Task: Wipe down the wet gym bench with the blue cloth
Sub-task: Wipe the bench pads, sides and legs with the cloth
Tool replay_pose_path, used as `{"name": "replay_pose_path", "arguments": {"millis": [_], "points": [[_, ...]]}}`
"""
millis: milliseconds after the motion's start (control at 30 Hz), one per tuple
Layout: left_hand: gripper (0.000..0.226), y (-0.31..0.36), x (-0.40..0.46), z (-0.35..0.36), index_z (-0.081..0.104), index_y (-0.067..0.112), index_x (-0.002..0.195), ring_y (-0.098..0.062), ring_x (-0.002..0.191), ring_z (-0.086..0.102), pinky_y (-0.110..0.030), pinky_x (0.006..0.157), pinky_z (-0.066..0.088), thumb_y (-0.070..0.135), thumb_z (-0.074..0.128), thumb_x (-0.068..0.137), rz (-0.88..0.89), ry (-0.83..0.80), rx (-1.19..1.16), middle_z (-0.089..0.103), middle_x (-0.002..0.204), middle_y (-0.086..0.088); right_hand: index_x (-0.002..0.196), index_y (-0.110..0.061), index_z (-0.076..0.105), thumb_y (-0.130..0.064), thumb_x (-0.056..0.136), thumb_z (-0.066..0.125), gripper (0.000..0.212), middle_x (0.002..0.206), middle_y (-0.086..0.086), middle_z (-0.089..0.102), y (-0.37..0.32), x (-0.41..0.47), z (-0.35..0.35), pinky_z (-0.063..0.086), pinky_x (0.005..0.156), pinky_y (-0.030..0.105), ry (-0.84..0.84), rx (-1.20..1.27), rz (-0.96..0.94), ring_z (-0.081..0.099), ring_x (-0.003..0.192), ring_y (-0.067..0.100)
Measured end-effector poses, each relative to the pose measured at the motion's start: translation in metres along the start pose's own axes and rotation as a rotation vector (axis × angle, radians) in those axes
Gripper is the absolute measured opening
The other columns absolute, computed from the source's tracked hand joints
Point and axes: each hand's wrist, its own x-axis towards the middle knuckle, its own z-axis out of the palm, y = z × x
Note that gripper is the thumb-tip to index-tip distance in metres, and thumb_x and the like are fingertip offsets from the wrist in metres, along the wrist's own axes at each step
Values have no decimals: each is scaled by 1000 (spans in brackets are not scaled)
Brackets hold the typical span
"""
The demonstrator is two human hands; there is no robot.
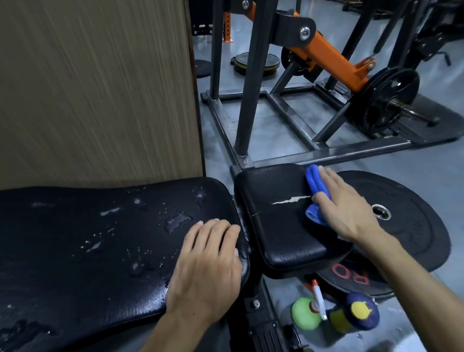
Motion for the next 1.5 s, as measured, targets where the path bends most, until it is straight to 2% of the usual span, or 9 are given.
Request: {"name": "replay_pose_path", "arguments": {"millis": [100, 233, 467, 600, 733, 833, 1067, 1267, 1500], "points": [[41, -1, 0, 1, 58, 12, 130, -24, 124, 54, -45, 112, 36, 24, 42, 94, 4, 9, -8, 60, 129, -5, 158, -27, 23, -50, 82, 25, 80, 167, -2, 13, -27, -55, 13, 11, 124, 44, -1, -249, -306, 11, 154, 21], [41, -2, 0, 3, 58, 12, 129, -25, 123, 54, -45, 112, 37, 24, 44, 92, 14, 37, -38, 60, 129, -5, 159, -30, 19, -43, 83, 36, 79, 167, -7, 6, -56, -98, 30, 2, 124, 42, -95, -251, -579, 1, 155, 16], [40, -4, -1, 4, 57, 13, 129, -23, 125, 52, -43, 115, 32, 23, 45, 92, 3, 50, -70, 59, 130, -4, 160, -31, 9, -49, 87, 12, 75, 168, -5, 3, -78, 42, 29, -2, 124, 44, -105, -214, -163, -3, 154, 19], [42, -5, 0, 3, 56, 13, 130, -25, 125, 52, -44, 114, 33, 25, 45, 91, 3, 44, -60, 58, 130, -4, 159, -33, 10, -51, 81, 9, 80, 168, -8, 2, -97, -2, 36, -4, 124, 43, -108, -266, -359, -5, 154, 17], [44, -5, -1, 0, 54, 13, 132, -25, 126, 51, -43, 116, 31, 26, 42, 91, -8, 25, -55, 57, 133, -4, 158, -35, 18, -46, 84, 24, 75, 166, -13, 4, -78, -79, 33, -3, 125, 39, -75, -234, -531, -5, 154, 10], [46, -5, -3, -2, 52, 13, 134, -26, 127, 49, -43, 117, 29, 27, 40, 92, -2, 24, -51, 56, 134, -5, 157, -33, 23, -43, 85, 30, 74, 166, -13, 10, -56, -95, 33, -1, 125, 37, 4, -178, -407, -1, 154, 9], [45, -6, -6, -5, 50, 12, 132, -26, 122, 50, -42, 115, 30, 24, 42, 90, 11, 47, -82, 56, 130, -6, 156, -36, 21, -49, 82, 12, 76, 166, -11, 13, -64, -94, 36, 3, 125, 37, 37, -101, -180, 4, 154, 9], [44, -6, -7, -6, 50, 14, 130, -27, 120, 50, -42, 114, 30, 23, 43, 88, 35, 64, -85, 55, 128, -5, 157, -34, 25, -45, 87, 19, 71, 166, -7, 15, -71, -86, 13, 10, 125, 41, -148, -42, -149, 7, 154, 11], [43, -41, -8, -41, 54, 16, 132, -24, 120, 54, -39, 109, 38, 13, 55, 89, 34, 87, -141, 58, 130, -1, 154, -31, 33, -28, 94, 31, 60, 164, -8, 20, -75, -59, -11, 8, 123, 30, -303, 71, -88, 9, 153, 11]]}}
